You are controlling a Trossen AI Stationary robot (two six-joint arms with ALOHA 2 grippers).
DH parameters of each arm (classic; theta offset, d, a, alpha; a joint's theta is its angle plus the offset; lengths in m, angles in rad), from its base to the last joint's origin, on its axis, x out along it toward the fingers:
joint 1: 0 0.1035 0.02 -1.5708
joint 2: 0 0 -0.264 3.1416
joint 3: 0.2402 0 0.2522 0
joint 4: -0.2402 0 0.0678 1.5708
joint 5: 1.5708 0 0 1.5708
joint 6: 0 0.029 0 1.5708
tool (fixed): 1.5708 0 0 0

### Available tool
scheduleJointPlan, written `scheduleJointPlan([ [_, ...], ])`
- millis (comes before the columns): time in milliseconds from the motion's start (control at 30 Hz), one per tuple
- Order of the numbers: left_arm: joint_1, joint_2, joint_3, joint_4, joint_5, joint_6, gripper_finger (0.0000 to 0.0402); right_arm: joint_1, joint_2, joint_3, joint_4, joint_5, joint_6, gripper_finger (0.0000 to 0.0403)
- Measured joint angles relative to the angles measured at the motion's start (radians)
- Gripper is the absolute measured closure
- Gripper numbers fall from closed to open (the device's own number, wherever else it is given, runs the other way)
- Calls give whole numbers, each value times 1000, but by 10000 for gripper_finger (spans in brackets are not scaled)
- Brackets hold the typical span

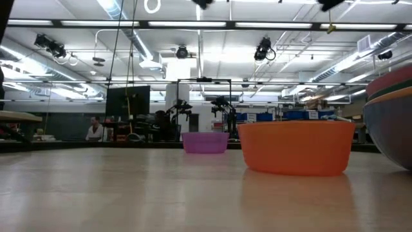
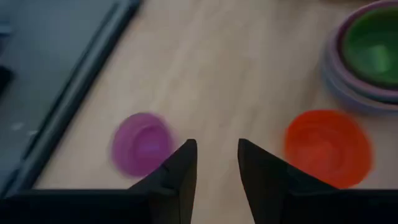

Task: Nest bowls inside each other
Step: Stack the violet bowl on top of the light green bowl

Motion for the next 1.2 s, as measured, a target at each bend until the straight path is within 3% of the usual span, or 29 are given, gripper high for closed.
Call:
scheduleJointPlan([
  [267, -99, -67, -2, -262, -162, -185, 277, -320, 15, 1, 593, -208, -699, 270],
  [400, -145, -64, -2, -374, -223, -301, 277, -474, 67, 2, 830, -380, -915, 270],
  [633, -207, -64, -2, -437, -277, -402, 277, -669, 245, 1, 1041, -612, -1038, 270],
  [900, -237, -64, -2, -435, -299, -434, 277, -790, 463, 0, 1076, -777, -1063, 269],
  [1200, -239, -64, -2, -435, -313, -434, 277, -808, 580, 2, 1080, -733, -1127, 237],
])
